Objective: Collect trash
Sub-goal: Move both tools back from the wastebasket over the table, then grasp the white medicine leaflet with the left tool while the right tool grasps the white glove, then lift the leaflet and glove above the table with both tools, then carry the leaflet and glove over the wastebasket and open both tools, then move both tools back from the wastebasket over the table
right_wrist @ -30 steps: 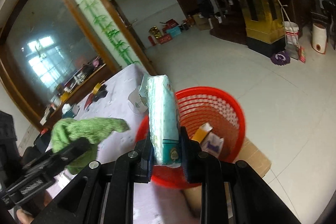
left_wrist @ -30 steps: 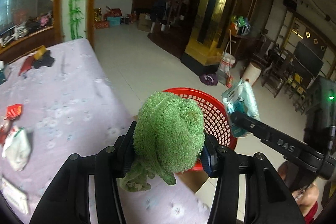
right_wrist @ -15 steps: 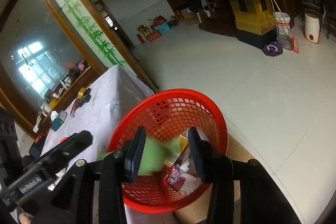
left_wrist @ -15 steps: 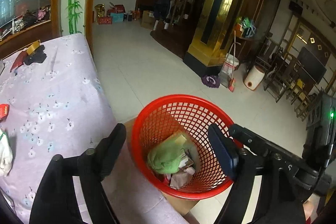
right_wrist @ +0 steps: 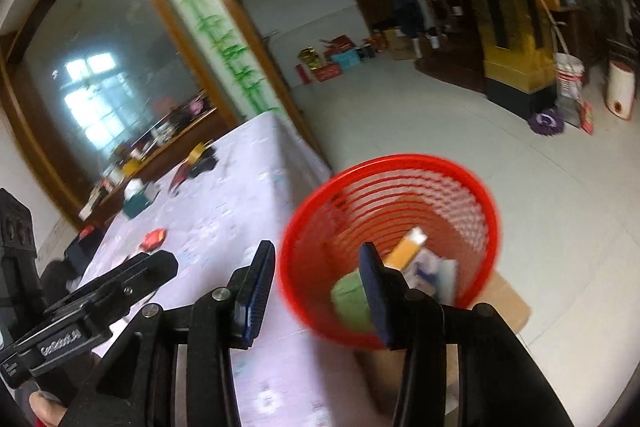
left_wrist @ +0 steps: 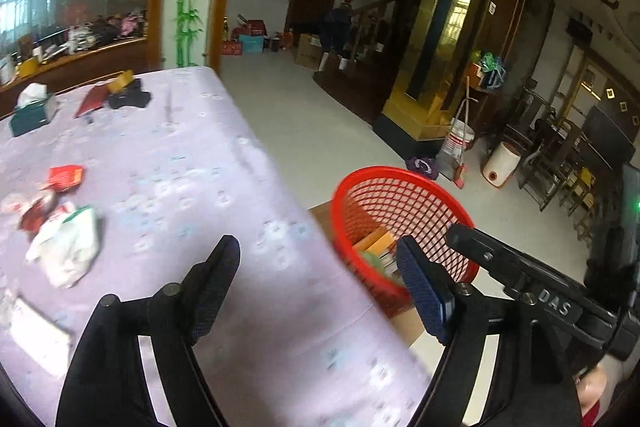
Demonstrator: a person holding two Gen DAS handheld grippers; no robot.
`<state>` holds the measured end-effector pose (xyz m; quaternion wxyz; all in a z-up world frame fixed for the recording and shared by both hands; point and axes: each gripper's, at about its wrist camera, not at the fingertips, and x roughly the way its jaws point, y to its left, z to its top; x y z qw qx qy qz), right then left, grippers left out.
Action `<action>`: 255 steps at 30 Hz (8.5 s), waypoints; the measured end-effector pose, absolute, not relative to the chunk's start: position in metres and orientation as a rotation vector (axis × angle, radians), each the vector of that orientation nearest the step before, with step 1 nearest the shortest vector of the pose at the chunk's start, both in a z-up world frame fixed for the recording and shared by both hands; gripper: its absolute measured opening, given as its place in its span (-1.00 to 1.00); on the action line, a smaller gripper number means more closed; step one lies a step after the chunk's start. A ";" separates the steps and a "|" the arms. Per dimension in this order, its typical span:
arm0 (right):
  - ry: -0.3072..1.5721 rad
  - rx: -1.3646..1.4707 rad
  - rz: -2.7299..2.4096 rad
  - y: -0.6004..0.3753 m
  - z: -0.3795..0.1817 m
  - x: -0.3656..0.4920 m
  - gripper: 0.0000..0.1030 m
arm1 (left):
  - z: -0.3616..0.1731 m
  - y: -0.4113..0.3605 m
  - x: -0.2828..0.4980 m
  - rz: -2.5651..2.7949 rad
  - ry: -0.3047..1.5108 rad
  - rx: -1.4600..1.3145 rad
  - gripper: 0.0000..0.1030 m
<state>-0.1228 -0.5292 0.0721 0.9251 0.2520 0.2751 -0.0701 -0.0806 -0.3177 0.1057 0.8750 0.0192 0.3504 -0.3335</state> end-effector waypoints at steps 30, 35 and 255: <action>0.767 0.300 0.238 -0.348 0.056 -0.050 -0.08 | 0.031 -0.031 -0.009 -0.255 0.872 -0.203 0.02; 0.799 0.301 0.271 -0.330 0.058 -0.031 -0.08 | 0.022 -0.038 0.000 -0.293 0.889 -0.214 -0.11; 0.648 0.326 -0.016 -0.438 0.072 -0.075 0.03 | 0.089 -0.176 -0.019 -0.395 0.716 0.062 0.42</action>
